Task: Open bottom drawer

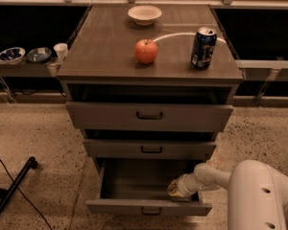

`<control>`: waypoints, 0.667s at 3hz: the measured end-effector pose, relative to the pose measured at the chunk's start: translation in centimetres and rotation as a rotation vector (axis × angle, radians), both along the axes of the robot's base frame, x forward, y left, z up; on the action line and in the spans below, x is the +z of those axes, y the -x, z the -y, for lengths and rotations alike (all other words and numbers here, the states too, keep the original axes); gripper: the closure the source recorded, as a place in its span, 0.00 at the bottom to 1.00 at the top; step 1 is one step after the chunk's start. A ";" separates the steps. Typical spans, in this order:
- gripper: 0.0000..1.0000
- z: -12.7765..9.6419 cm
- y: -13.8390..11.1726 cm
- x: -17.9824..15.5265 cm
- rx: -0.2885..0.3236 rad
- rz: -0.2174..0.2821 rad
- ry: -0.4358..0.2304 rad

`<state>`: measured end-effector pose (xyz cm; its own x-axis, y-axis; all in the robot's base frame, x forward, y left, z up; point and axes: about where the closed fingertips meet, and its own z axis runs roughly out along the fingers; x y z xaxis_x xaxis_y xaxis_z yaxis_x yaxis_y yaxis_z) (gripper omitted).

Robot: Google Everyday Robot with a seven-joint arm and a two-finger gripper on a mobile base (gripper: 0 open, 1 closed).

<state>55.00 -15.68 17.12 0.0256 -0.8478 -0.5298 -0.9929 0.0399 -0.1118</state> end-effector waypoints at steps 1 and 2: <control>1.00 0.0 0.0 -2.0 0.003 -0.025 -0.005; 1.00 -0.1 0.6 -3.5 0.026 -0.100 0.000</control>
Offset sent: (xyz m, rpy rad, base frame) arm -0.0156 -0.0006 -0.0489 -0.0123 0.2132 0.0660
